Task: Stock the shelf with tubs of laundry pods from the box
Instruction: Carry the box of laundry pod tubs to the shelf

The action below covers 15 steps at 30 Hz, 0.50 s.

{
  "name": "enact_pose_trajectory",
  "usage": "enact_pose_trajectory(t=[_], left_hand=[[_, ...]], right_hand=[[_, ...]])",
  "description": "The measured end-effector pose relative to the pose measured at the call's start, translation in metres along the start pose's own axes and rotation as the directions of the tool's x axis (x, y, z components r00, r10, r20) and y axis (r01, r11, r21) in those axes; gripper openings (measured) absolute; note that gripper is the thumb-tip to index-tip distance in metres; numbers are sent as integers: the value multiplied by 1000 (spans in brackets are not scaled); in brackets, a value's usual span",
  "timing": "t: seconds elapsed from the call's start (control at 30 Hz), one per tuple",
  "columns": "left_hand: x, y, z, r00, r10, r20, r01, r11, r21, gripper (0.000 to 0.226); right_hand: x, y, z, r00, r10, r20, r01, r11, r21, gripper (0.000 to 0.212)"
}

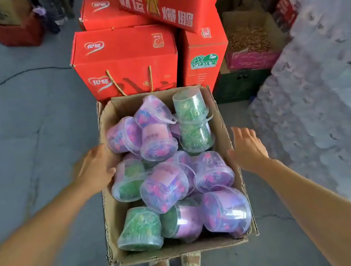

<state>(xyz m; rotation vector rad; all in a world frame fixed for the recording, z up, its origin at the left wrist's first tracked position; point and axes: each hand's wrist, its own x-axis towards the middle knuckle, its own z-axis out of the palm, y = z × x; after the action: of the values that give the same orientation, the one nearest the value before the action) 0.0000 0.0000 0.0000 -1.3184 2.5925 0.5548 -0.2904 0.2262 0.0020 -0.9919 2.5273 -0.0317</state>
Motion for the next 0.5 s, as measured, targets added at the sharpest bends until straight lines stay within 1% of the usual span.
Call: enact_pose_trajectory(t=[0.07, 0.13, 0.23, 0.3, 0.4, 0.43, 0.5], left_hand=[[2, -6, 7, 993, -122, -9, 121, 992, -31, 57], [4, -18, 20, 980, -200, 15, 200, 979, -25, 61], [8, -31, 39, 963, -258, 73, 261, 965, -35, 62], [11, -36, 47, 962, -270, 47, 271, 963, -11, 54], [10, -40, 56, 961, -275, 17, 275, 961, 3, 25], [9, -41, 59, 961, -276, 23, 277, 961, 0, 21], [7, -44, 64, 958, -285, 38, 286, 958, -17, 20]], right_hand=[[7, 3, 8, 999, 40, -3, -40, 998, 50, 52], [11, 5, 17, 997, 74, 31, -76, 995, 70, 52], [18, 6, 32, 993, 112, 41, -115, 990, 84, 48], [21, 5, 39, 992, 121, 33, -123, 990, 72, 41], [24, 2, 49, 989, 146, 7, -146, 987, 60, 32], [25, 1, 51, 987, 158, -5, -157, 986, 63, 31], [28, -1, 55, 983, 183, -23, -181, 981, 70, 29]])
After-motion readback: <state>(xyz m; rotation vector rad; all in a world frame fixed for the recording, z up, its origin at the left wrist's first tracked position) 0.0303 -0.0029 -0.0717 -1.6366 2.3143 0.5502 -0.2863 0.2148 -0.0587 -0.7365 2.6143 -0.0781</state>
